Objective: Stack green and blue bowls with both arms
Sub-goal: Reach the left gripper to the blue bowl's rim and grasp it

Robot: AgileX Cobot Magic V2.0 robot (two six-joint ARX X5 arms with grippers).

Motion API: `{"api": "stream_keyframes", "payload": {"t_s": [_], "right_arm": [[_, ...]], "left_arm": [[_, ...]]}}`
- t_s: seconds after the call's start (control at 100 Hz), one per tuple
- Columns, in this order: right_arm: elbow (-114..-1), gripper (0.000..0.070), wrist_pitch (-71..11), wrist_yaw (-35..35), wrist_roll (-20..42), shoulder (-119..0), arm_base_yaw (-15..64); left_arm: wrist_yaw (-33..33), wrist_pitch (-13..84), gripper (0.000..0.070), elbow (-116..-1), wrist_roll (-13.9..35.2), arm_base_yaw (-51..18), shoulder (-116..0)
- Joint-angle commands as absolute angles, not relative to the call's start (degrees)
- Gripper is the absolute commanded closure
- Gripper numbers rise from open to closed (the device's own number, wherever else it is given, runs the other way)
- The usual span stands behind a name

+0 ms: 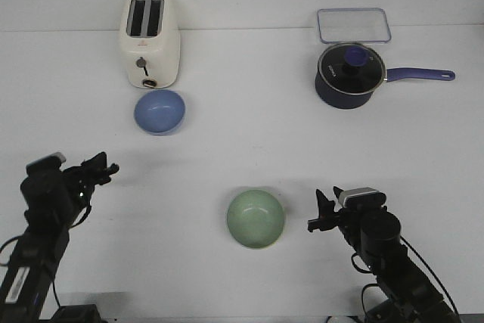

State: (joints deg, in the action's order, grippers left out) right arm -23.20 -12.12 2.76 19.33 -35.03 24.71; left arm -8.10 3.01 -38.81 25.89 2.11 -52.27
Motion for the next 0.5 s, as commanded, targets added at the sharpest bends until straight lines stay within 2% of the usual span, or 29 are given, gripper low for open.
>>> {"api": "stream_keyframes", "payload": {"t_s": [0.0,0.05,0.1,0.49], "right_arm": [[-23.4,0.0423,-11.7,2.5,19.3,-35.3,25.0],[-23.4,0.0423,-11.8,2.4,19.3,-35.3,25.0],[-23.4,0.0423,-11.9,2.4,19.3,-35.3,25.0],[-23.4,0.0423,-12.1,2.4,19.3,-35.3,25.0]], "left_arm": [[-10.2,1.8,0.0378,-43.1,23.7,2.2,-59.7],[-12.1,0.6,0.0231,-45.7,23.3,2.2,-64.2],[-13.5,-0.6,0.0169,-48.1,23.3,2.2,-68.6],[-16.7,-2.7,0.0168,-65.0,23.4,1.4,-97.0]]}}
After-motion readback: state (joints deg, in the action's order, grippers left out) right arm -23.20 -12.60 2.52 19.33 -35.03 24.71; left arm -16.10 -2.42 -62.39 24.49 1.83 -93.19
